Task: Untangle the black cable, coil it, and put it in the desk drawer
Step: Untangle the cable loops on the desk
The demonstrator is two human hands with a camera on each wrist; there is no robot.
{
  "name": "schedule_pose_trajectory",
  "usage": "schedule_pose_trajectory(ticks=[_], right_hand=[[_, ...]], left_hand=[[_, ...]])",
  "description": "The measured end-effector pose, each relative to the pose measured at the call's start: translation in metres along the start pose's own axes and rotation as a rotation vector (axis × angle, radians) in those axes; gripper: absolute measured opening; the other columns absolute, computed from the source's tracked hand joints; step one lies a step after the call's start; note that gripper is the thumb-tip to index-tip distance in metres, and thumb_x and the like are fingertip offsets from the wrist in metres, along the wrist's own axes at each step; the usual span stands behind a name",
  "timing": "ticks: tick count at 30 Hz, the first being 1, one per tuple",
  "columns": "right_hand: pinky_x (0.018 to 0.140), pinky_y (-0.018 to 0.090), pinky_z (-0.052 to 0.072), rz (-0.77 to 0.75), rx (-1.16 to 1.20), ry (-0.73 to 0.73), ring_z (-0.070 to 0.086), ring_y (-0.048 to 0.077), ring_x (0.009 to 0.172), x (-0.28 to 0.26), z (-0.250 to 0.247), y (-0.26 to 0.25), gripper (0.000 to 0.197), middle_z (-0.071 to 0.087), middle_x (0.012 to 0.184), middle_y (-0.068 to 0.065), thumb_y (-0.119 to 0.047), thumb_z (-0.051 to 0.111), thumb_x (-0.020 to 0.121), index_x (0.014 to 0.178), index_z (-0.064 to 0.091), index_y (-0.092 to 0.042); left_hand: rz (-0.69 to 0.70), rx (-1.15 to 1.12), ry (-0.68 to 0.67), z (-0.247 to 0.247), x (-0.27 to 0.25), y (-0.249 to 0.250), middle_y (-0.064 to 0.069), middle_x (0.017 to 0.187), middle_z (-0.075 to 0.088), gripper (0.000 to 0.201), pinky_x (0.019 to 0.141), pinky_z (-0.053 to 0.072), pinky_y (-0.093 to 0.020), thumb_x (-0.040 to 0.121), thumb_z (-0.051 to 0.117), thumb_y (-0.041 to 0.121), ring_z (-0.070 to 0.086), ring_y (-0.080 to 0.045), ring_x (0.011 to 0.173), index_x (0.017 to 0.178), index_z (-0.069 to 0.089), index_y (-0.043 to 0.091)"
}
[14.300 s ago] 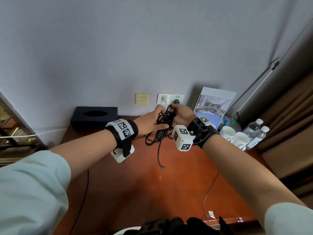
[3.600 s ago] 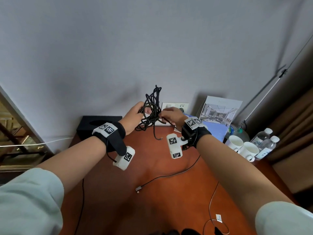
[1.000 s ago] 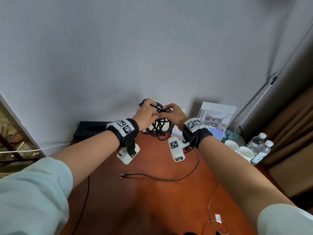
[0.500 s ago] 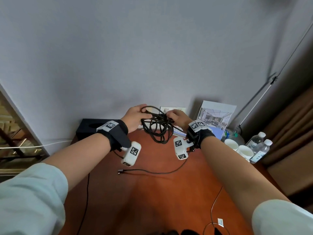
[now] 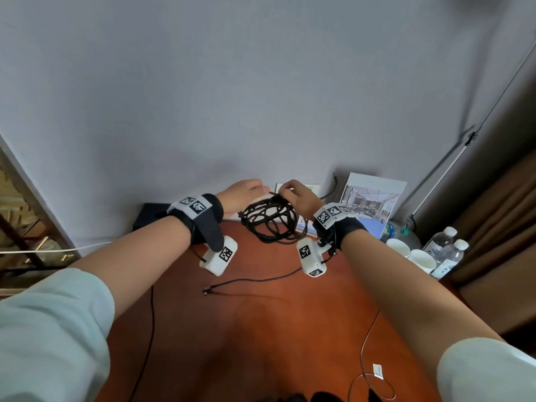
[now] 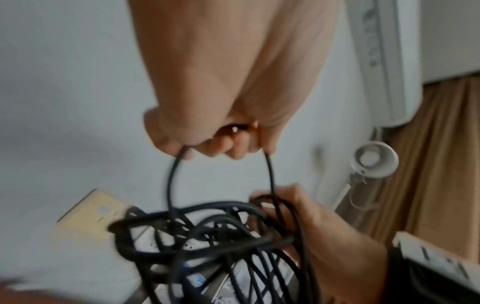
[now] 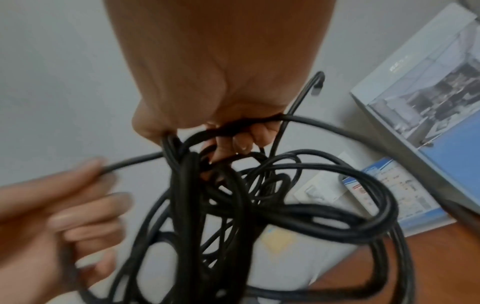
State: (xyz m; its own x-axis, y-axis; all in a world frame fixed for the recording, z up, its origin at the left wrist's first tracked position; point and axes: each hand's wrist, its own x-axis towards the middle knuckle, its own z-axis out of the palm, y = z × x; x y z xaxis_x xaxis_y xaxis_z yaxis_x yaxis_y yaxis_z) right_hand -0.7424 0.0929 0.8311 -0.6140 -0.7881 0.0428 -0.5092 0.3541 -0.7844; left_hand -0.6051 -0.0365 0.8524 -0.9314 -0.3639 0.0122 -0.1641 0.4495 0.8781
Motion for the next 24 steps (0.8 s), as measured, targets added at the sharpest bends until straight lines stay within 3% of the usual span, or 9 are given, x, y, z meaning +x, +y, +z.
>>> schedule_pose_trajectory(ticks=[2,4,7,10,15,21,22,23,24], right_hand=[[0.089,0.030,0.042,0.046,0.004,0.049,0.056,0.017,0.096,0.001,-0.010,0.008,0.025,0.061,0.098,0.000,-0.037,0.046,0.092,0.100,0.059,-0.017],[0.085,0.028,0.039,0.074,0.010,0.085,0.053,0.018,0.097,0.000,-0.017,0.015,0.031,0.059,0.101,0.004,-0.031,0.043,0.096,0.107,0.060,-0.007],[0.084,0.034,0.043,0.106,-0.106,0.082,0.056,0.022,0.092,0.000,-0.016,0.019,0.027,0.061,0.096,0.005,-0.034,0.044,0.096,0.105,0.055,-0.012],[0.084,0.038,0.046,0.108,-0.296,0.041,0.059,0.025,0.088,0.002,-0.006,0.012,0.026,0.065,0.088,0.001,-0.049,0.041,0.087,0.098,0.049,-0.026],[0.079,0.034,0.045,0.040,-0.294,0.048,0.059,0.024,0.086,0.004,0.005,-0.010,0.029,0.065,0.092,0.007,-0.037,0.044,0.092,0.109,0.052,-0.014],[0.084,0.037,0.045,0.148,-0.207,0.128,0.054,0.025,0.086,0.001,-0.018,0.010,0.034,0.057,0.091,0.007,-0.032,0.042,0.095,0.104,0.057,-0.003],[0.081,0.038,0.045,0.161,-0.212,0.140,0.052,0.024,0.081,-0.002,-0.021,0.015,0.034,0.055,0.087,0.007,-0.031,0.042,0.095,0.098,0.057,-0.001],[0.076,0.038,0.044,0.171,-0.220,0.145,0.050,0.023,0.075,-0.004,-0.022,0.017,0.033,0.053,0.081,0.006,-0.031,0.042,0.094,0.090,0.055,-0.002],[0.072,0.036,0.042,0.178,-0.238,0.138,0.047,0.022,0.070,-0.006,-0.022,0.019,0.030,0.051,0.075,0.006,-0.032,0.043,0.093,0.082,0.052,-0.006]], left_hand=[[-0.040,-0.586,0.111,-0.014,-0.005,-0.006,0.008,0.059,0.037,0.026,0.058,0.024,-0.023,0.100,0.044,0.014,0.035,-0.007,0.054,0.074,0.045,0.018],[-0.115,-0.832,0.269,-0.029,-0.004,-0.022,0.008,0.050,0.037,0.032,0.061,0.024,-0.024,0.097,0.044,0.012,0.034,-0.008,0.050,0.066,0.043,0.019],[-0.178,-0.443,0.342,-0.034,-0.003,-0.030,0.007,0.048,0.052,0.034,0.069,0.034,-0.028,0.093,0.042,0.011,0.044,-0.014,0.057,0.060,0.049,0.015],[-0.109,0.083,0.210,-0.019,-0.005,-0.015,0.001,0.061,0.056,0.031,0.065,0.038,-0.028,0.098,0.040,0.021,0.050,-0.016,0.060,0.075,0.058,0.012],[0.041,0.598,0.101,0.006,-0.001,0.004,0.007,0.063,0.047,0.038,0.062,0.033,-0.030,0.098,0.043,0.045,0.047,-0.016,0.064,0.077,0.057,0.017],[-0.087,-0.368,0.452,-0.033,-0.001,-0.016,-0.006,0.104,0.063,0.028,0.082,0.032,-0.023,0.095,0.056,0.025,0.047,-0.012,0.094,0.112,0.065,0.005],[-0.126,-0.356,0.548,-0.042,-0.001,-0.028,-0.013,0.129,0.053,0.027,0.082,0.034,-0.025,0.095,0.055,0.026,0.048,-0.015,0.093,0.106,0.066,0.004],[-0.183,-0.254,0.601,-0.048,0.001,-0.040,0.003,0.094,0.052,0.027,0.083,0.039,-0.028,0.096,0.052,0.027,0.053,-0.020,0.094,0.099,0.067,0.004],[-0.262,-0.068,0.576,-0.050,0.002,-0.049,-0.020,0.107,0.064,0.031,0.087,0.043,-0.032,0.097,0.048,0.027,0.057,-0.027,0.100,0.098,0.066,0.002]])
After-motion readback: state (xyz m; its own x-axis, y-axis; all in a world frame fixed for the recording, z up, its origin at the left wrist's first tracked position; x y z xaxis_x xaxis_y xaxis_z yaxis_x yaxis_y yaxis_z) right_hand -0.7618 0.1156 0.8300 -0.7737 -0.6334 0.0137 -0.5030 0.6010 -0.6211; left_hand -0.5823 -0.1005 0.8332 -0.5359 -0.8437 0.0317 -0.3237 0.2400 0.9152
